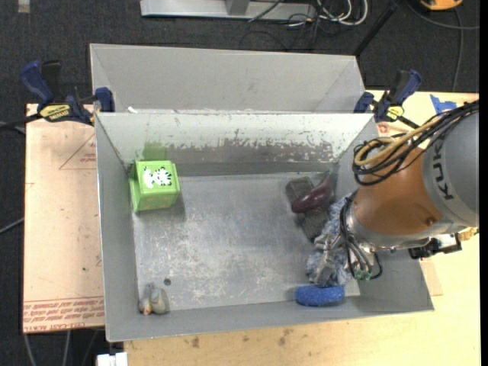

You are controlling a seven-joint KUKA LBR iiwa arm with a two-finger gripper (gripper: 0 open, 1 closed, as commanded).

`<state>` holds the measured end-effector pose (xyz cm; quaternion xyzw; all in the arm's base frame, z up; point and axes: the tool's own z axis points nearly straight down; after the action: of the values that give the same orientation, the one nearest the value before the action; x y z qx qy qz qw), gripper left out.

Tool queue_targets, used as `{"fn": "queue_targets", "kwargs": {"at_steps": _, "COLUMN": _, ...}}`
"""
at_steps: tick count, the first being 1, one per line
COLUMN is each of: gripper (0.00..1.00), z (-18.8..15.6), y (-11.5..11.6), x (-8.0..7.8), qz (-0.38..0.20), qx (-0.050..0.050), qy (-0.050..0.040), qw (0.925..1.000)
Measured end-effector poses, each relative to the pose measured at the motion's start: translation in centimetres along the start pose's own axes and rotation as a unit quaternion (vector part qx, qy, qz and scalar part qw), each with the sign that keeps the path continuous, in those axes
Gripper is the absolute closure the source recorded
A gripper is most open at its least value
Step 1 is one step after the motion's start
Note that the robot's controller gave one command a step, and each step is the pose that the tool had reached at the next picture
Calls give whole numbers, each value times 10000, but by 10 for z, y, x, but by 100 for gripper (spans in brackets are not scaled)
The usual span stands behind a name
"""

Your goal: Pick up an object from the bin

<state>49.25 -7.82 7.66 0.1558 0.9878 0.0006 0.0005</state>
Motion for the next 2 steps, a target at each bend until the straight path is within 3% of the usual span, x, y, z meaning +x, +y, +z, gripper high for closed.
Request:
{"fn": "queue_targets", "kwargs": {"at_steps": 1, "gripper": 100, "z": 0, "y": 0, "x": 0, "qz": -1, "qx": 0, "qy": 0, "qw": 10000}}
{"fn": "queue_targets", "kwargs": {"at_steps": 2, "gripper": 100, "z": -18, "y": -26, "x": -5, "qz": -13, "qx": -2, "qy": 8, "qw": 10000}}
